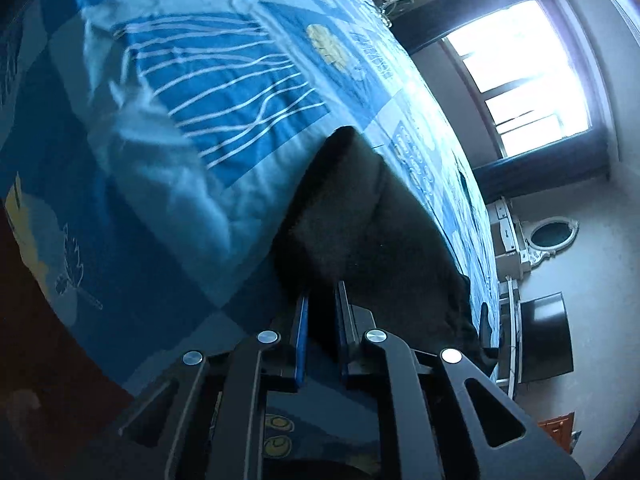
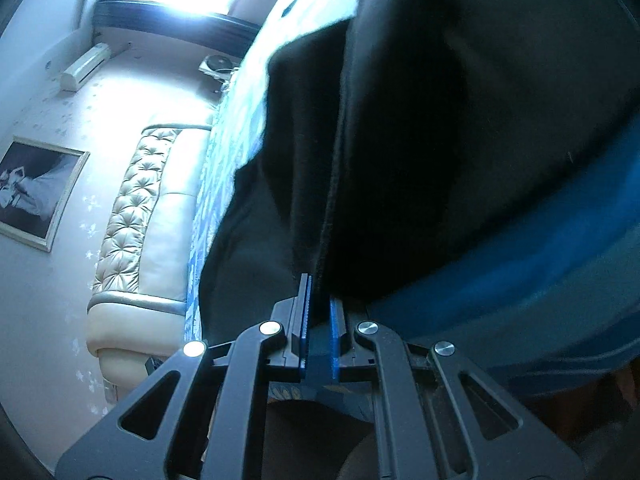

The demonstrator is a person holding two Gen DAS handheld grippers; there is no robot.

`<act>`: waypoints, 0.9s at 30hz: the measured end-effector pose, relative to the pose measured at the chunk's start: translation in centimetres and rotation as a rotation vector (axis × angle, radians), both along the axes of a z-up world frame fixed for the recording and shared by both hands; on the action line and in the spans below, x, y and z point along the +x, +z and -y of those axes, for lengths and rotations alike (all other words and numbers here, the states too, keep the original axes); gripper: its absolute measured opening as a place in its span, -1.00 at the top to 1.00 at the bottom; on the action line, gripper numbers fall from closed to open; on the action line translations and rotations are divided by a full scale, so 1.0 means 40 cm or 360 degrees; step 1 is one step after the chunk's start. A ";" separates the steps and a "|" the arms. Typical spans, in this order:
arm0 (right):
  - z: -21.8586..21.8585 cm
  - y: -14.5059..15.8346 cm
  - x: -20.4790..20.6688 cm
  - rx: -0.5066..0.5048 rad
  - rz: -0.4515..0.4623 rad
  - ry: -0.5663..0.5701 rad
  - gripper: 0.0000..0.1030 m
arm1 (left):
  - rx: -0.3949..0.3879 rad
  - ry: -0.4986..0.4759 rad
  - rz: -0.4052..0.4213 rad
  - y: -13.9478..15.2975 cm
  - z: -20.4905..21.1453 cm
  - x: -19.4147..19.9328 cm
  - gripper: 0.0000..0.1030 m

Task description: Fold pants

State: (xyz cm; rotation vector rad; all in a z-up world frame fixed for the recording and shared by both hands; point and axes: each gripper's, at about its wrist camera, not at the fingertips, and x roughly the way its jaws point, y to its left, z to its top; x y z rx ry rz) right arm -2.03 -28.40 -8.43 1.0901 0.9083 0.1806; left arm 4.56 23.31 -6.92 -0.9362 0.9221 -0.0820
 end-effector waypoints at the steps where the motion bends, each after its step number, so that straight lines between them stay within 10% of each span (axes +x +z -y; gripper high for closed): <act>1: 0.000 -0.001 0.002 -0.0002 -0.0003 0.0000 0.86 | -0.0014 0.0005 -0.0001 -0.006 -0.003 0.000 0.77; 7: 0.007 0.049 -0.008 -0.0152 0.0010 0.0033 0.71 | -0.0087 0.0015 0.0018 -0.027 -0.021 -0.013 0.55; 11: 0.048 0.164 -0.012 -0.0453 0.0082 -0.0001 0.28 | 0.0142 -0.0002 0.0047 0.040 -0.003 -0.031 0.52; 13: 0.090 0.223 0.014 -0.0600 0.0139 -0.0034 0.10 | 0.0245 -0.0011 0.0085 0.078 0.014 -0.041 0.20; 16: 0.173 0.306 0.134 -0.0858 0.0185 -0.0092 -0.18 | 0.0299 -0.0002 0.0153 0.129 0.045 -0.043 -0.29; 27: 0.248 0.181 0.728 -0.1638 -0.0364 0.0095 -0.20 | 0.0121 -0.0174 0.0074 0.121 0.252 0.068 -0.62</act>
